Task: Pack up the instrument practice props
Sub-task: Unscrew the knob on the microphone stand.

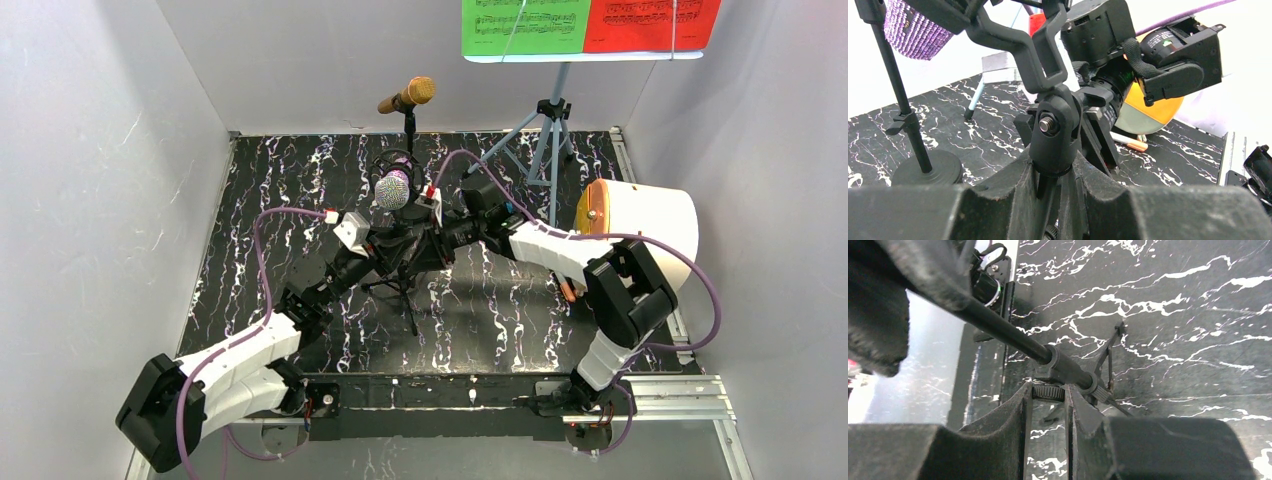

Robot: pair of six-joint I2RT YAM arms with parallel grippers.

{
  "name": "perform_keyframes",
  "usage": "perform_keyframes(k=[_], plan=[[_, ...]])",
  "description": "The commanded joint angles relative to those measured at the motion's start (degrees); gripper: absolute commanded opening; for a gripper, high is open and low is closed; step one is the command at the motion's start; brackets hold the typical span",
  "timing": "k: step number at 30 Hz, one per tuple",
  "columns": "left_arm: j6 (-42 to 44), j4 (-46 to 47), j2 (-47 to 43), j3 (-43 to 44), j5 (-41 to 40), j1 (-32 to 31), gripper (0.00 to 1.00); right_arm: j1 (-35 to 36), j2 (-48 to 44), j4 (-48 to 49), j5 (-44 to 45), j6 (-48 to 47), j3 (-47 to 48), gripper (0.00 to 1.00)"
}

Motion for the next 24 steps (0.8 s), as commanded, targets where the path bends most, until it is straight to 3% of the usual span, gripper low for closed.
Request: perform_keyframes(k=[1, 11, 17, 22, 24], plan=[[-0.2, -0.1, 0.6, -1.2, -1.4, 0.4, 0.00, 1.9, -2.9, 4.5, 4.3, -10.7, -3.6, 0.01], [-1.9, 0.3, -0.4, -4.0, -4.3, 0.4, 0.00, 6.3, -11.1, 9.9, 12.1, -33.0, -13.9, 0.01], [-3.5, 0.5, 0.0, -4.5, -4.7, 0.5, 0.00, 8.4, -13.2, 12.7, 20.7, -39.6, -16.1, 0.01], [-3.4, 0.6, 0.2, -4.7, -4.0, 0.5, 0.00, 8.9, -14.3, 14.8, 23.3, -34.1, -17.2, 0.01], [-3.2, 0.6, -0.2, -4.8, -4.0, 0.4, 0.00, 8.8, -14.6, 16.9, 22.5, -27.6, -17.8, 0.18]])
